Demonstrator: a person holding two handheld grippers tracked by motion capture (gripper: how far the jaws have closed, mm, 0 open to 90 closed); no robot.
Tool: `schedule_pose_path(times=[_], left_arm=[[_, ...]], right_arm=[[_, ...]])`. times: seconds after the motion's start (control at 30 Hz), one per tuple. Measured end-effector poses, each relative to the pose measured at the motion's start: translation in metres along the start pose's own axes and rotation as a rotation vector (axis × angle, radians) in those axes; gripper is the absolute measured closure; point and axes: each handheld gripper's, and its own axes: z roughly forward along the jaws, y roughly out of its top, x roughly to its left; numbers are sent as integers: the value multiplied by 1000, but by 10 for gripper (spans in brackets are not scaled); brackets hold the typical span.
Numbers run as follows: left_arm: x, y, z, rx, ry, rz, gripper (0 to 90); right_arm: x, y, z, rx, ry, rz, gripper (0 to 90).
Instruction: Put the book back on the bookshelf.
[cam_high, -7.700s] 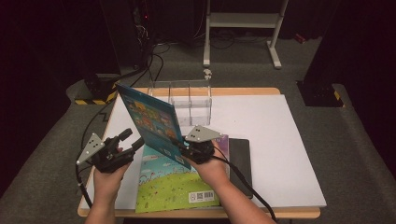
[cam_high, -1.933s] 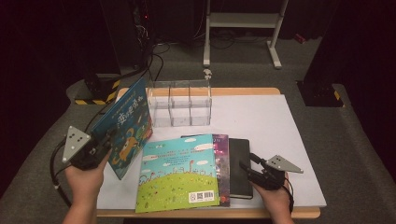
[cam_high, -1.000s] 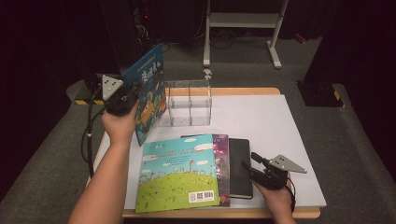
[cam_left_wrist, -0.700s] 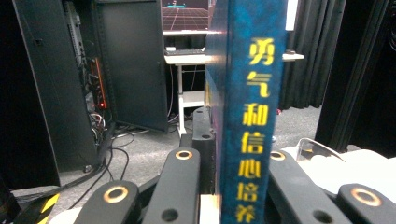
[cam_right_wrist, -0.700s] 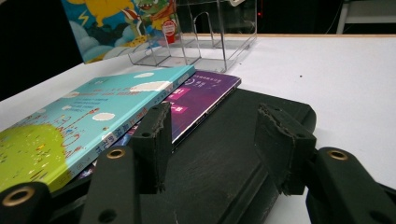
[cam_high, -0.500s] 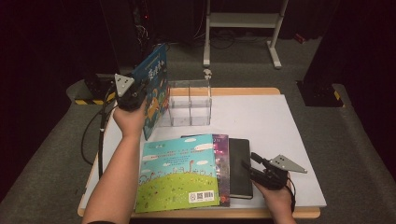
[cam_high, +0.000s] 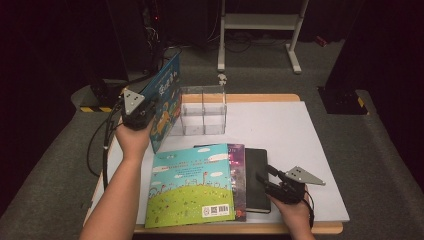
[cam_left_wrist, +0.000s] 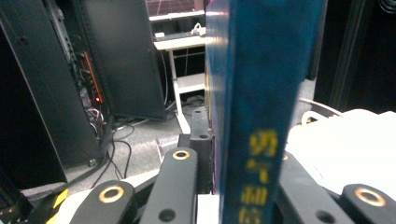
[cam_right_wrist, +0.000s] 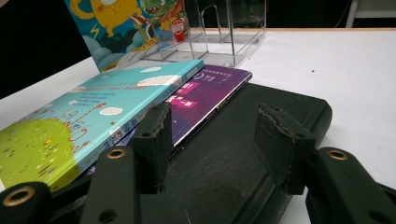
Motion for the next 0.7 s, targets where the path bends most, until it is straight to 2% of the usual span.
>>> schedule_pose_path(times=[0.37, 0.5, 0.57, 0.7], left_arm=[[11, 4, -2, 68, -5, -37, 797], [11, 4, -2, 71, 23, -57, 807], [6, 3, -1, 57, 49, -61, 807], [-2, 4, 1, 58, 73, -76, 803]], right_arm=[[0, -1, 1, 1, -1, 11, 459], [0, -1, 0, 0, 0, 10, 458], [0, -1, 0, -3, 2, 12, 458], [-1, -1, 0, -4, 4, 14, 459]])
